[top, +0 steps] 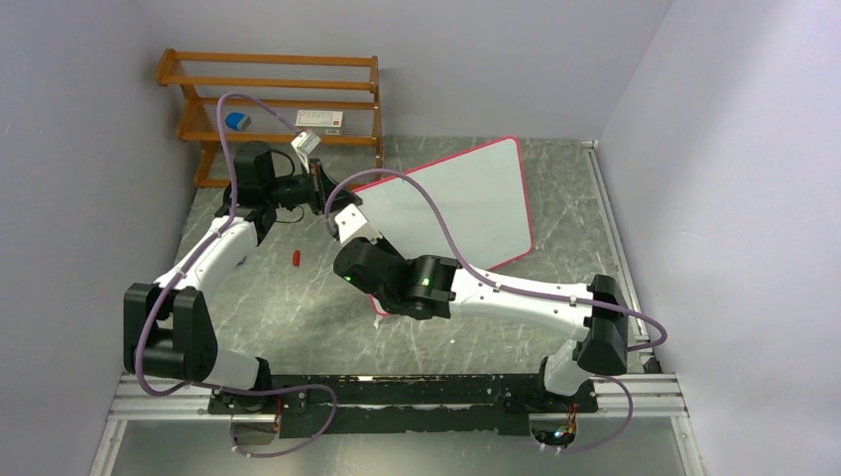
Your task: Write a sentence on the whiteboard
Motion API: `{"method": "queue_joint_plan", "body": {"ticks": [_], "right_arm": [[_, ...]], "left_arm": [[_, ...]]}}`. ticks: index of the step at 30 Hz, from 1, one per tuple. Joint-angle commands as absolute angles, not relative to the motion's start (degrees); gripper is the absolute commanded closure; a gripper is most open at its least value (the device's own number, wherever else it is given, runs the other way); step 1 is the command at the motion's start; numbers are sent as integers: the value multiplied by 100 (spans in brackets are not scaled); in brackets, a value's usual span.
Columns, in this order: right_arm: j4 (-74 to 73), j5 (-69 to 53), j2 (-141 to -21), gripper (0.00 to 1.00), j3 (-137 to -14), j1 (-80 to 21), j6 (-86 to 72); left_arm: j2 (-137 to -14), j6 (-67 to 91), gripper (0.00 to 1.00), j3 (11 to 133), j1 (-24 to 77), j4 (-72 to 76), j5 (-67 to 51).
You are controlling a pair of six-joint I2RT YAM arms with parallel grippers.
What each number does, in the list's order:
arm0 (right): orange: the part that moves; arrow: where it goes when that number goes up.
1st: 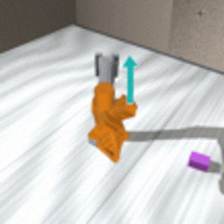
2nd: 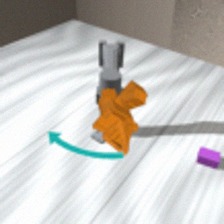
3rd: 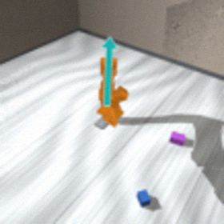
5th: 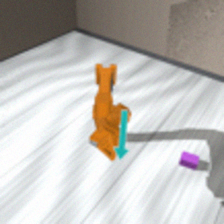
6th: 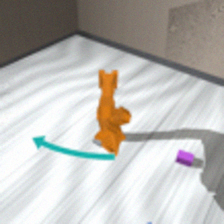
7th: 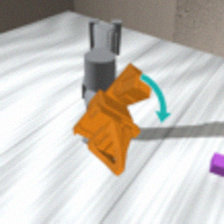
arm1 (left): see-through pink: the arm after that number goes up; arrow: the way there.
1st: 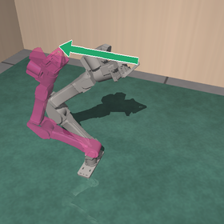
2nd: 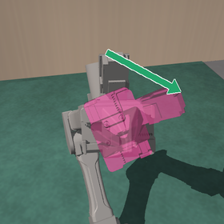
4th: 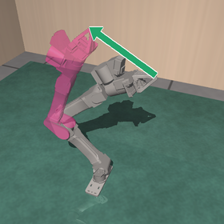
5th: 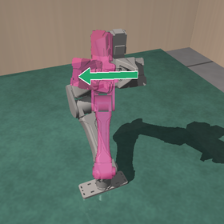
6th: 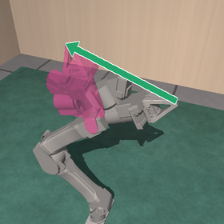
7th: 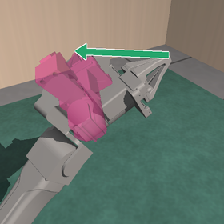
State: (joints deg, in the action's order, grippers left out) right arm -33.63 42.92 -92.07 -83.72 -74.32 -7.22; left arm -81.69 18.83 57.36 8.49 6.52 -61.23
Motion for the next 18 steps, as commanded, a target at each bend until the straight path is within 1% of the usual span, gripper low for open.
{"method": "queue_joint_plan", "body": {"ticks": [1,18], "right_arm": [[-3388,4447,-9056,100,-8250,-7450,-861],[-3205,4830,-8851,100,-7966,-7447,-873]], "left_arm": [[-8187,1714,95,5783,993,298,-6126],[-8235,1655,95,5794,1002,222,-6113]]}}
